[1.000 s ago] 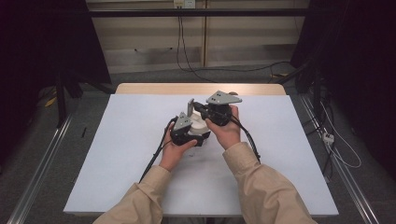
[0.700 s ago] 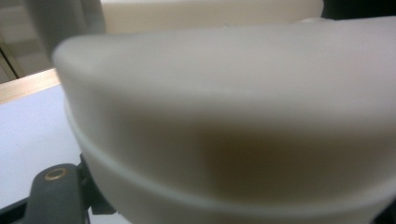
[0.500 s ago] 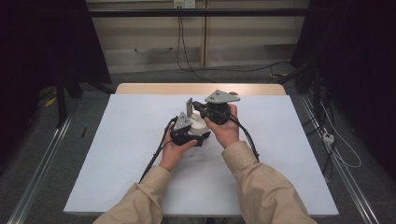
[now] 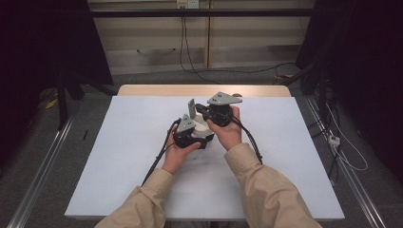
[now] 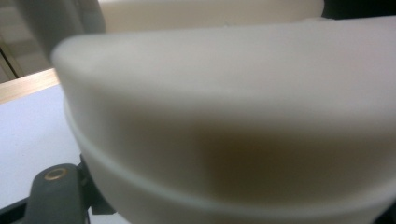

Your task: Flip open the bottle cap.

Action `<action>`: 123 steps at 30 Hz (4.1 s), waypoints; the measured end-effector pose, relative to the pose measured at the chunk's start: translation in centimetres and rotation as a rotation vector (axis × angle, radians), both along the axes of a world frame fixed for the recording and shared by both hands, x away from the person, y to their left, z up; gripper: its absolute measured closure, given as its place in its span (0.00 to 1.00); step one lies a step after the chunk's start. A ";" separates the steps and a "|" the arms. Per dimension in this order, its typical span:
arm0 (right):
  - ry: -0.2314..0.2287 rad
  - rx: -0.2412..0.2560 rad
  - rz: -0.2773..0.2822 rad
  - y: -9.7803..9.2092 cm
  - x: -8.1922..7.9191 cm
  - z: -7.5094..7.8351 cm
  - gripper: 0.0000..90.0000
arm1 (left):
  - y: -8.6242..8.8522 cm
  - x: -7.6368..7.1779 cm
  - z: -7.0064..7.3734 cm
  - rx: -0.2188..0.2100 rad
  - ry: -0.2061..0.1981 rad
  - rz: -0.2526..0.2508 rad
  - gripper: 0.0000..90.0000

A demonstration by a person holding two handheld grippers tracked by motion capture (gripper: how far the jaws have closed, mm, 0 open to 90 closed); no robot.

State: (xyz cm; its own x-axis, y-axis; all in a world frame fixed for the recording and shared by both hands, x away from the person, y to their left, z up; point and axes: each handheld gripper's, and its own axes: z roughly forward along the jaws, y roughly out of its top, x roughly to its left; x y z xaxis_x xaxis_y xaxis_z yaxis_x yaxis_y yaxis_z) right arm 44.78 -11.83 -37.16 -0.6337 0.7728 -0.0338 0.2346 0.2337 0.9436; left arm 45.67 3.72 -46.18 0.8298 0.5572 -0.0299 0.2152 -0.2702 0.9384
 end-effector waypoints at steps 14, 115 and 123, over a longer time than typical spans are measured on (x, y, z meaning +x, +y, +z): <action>0.004 0.002 0.021 0.4 0.1 -0.2 1.00 | 0.0 0.0 0.0 0.007 -0.004 0.000 0.20; 0.013 -0.009 -0.003 1.7 0.2 -0.3 1.00 | 0.7 -0.7 0.2 0.019 0.013 -0.019 0.21; 0.018 -0.025 -0.003 1.8 0.5 -0.3 1.00 | 0.8 -0.6 0.1 0.018 0.012 -0.023 0.21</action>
State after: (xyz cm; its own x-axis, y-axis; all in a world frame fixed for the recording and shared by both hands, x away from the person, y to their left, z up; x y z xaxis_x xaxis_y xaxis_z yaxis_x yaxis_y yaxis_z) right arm 45.32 -10.02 -37.48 -0.6324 0.7735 -0.0417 0.2519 0.2563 0.9332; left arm 45.12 4.51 -46.06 0.8423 0.5382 -0.0297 0.2195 -0.2923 0.9308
